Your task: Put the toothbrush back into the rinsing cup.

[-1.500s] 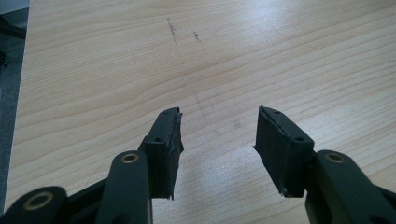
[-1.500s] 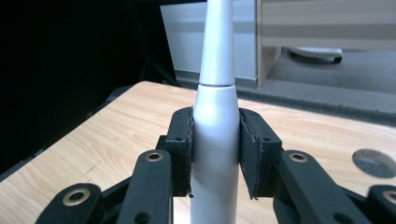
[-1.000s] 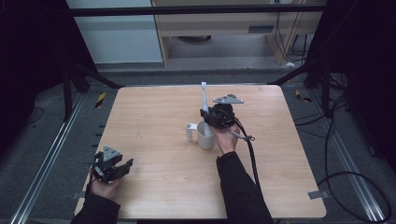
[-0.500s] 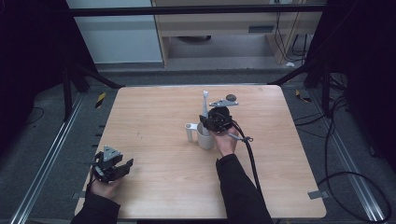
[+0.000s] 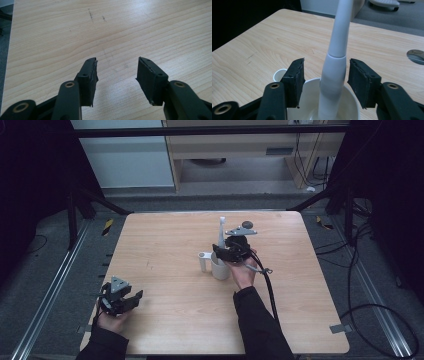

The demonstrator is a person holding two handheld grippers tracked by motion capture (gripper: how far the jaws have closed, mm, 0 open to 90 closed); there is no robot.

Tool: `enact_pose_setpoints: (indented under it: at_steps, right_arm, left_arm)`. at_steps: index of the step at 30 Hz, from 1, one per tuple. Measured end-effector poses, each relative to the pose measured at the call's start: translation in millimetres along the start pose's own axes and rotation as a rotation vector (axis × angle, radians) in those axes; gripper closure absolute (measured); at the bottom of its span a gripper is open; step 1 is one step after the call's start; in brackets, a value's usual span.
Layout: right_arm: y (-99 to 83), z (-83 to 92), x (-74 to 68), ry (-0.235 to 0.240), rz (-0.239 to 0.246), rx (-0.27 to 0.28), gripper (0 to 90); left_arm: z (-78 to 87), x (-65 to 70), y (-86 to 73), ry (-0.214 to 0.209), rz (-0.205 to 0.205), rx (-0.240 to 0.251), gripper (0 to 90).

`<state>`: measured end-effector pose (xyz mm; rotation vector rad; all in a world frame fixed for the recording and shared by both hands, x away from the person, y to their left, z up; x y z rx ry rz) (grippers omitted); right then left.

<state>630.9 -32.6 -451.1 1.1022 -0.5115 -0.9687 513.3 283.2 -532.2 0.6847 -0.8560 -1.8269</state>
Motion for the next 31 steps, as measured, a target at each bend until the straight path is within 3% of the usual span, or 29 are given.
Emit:
enact_pose_setpoints:
  at_steps: [6,13,21,27,31]
  right_arm:
    - [-0.6,20.0,3.7,-0.016,0.026,0.023,35.7]
    - [-6.1,62.5,13.2,-0.025,0.020,0.060,25.5]
    - [-50.8,114.8,38.3,-0.027,-0.016,0.029,22.4]
    - [-94.9,141.5,65.4,-0.090,-0.011,-0.025,23.2]
    - [-112.3,155.8,81.2,-0.136,-0.014,-0.046,23.5]
  left_arm:
    - [-0.5,-0.5,-0.8,0.003,0.000,-0.004,48.5]
    - [-0.8,-1.9,-1.9,0.010,0.003,-0.006,46.0]
    - [-2.5,-2.6,-4.3,0.016,0.009,-0.016,39.2]
    - [-4.5,-1.5,-5.3,0.004,0.020,-0.022,32.3]
    - [-4.4,-0.9,-5.5,-0.001,0.021,-0.021,29.6]
Point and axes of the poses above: each handheld gripper's, and its own axes: z roughly backward along the jaws, y roughly out of its top, x roughly to its right, the point moved 9 cm from there along -z, roughly forward along the jaws, and after that the axes turned 6 degrees about x, right-handed, at the moved point
